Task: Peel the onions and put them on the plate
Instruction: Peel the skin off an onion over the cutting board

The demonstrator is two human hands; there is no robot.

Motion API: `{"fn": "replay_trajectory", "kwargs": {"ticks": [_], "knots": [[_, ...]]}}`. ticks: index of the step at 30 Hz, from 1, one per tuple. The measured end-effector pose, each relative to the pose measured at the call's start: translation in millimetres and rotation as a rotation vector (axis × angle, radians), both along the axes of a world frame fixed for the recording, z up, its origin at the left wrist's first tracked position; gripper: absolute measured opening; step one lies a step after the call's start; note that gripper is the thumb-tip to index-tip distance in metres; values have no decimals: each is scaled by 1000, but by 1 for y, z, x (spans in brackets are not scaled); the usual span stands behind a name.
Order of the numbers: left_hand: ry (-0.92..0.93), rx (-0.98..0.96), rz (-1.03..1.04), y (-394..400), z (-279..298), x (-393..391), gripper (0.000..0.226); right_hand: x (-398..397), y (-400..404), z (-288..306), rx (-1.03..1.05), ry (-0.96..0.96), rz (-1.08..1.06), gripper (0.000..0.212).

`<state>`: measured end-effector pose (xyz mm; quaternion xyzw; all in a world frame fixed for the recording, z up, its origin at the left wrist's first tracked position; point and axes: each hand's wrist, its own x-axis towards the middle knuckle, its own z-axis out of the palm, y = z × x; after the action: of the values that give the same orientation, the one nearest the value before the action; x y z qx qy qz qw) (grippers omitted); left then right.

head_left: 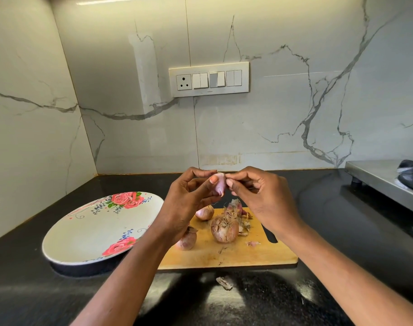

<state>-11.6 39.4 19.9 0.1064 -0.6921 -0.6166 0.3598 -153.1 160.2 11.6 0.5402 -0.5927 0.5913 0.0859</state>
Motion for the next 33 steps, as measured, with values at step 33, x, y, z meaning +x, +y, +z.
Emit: {"fn": "replay_trajectory", "kwargs": {"ticks": [33], "knots": [[5,-3,-4,-1,0,-2,38,8,0,5,22,-198,71,32]]}}
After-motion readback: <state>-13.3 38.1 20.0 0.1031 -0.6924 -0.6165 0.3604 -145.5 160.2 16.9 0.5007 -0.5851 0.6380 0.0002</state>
